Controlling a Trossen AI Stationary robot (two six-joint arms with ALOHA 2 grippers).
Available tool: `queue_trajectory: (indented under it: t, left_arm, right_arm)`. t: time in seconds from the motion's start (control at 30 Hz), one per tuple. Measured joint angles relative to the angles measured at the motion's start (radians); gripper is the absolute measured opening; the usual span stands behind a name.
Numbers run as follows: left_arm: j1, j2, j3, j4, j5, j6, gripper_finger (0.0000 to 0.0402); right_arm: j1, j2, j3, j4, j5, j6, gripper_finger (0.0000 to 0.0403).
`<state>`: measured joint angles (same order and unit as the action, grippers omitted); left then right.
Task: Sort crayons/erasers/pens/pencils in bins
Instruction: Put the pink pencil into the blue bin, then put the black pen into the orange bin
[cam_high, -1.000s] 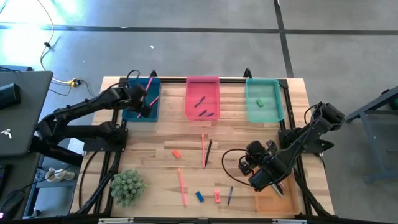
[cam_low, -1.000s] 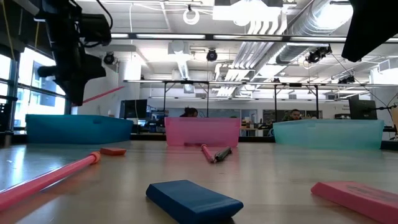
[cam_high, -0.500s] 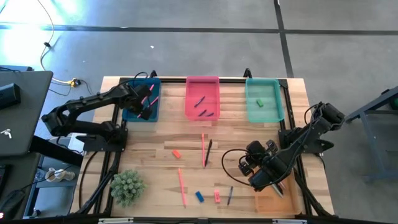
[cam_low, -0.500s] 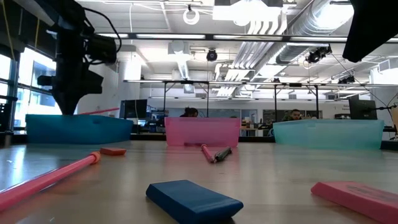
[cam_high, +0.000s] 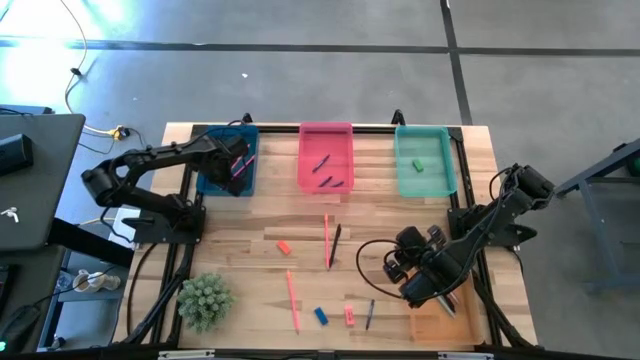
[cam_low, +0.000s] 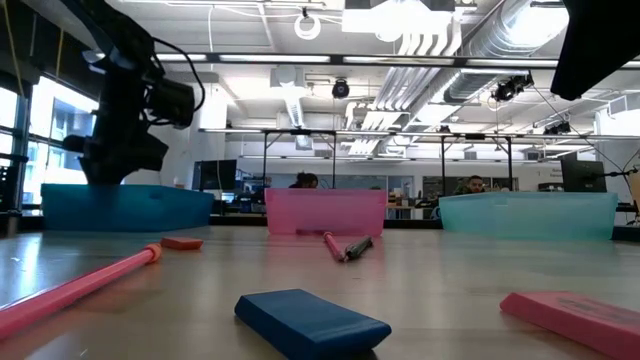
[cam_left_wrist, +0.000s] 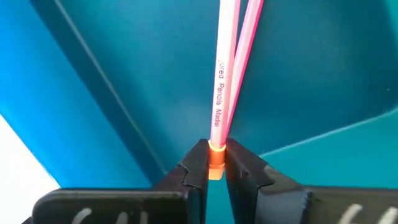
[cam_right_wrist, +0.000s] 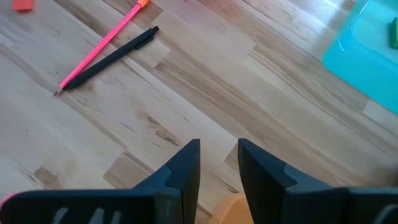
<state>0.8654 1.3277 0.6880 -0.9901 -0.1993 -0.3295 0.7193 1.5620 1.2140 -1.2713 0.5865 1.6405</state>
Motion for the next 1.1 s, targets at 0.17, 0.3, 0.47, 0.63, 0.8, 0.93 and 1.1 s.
queue_trajectory:
  t: [0.17,0.3,0.47,0.63,0.8,0.93,1.1]
  left_arm:
    - [0.000,0.008,0.000,0.002,0.008,0.000,0.0051]
    - [0.000,0.008,0.000,0.002,0.009,0.001,0.0065]
    - [0.000,0.008,0.007,-0.001,0.012,0.012,0.0079]
    - [0.000,-0.009,0.074,-0.021,0.036,0.088,0.0085]
    - [0.000,-0.038,0.191,-0.094,0.014,0.156,0.0083]
    - [0.000,-0.074,0.279,-0.122,-0.007,0.208,0.0083]
    - [0.000,-0.140,0.348,-0.122,0.033,0.245,0.0081]
  right_arm:
    - [-0.002,0.000,0.000,0.046,0.002,0.000,0.0099]
    - [-0.018,0.000,-0.001,0.099,0.008,-0.007,0.0099]
    - [-0.052,0.000,0.003,0.174,0.012,-0.088,0.0099]
    - [-0.111,0.000,0.049,0.249,0.008,-0.250,0.0099]
    - [-0.188,0.000,0.106,0.296,0.008,-0.399,0.0099]
    - [-0.252,0.000,0.128,0.340,0.007,-0.441,0.0099]
    - [-0.319,0.000,0.133,0.439,-0.019,-0.463,0.0099]
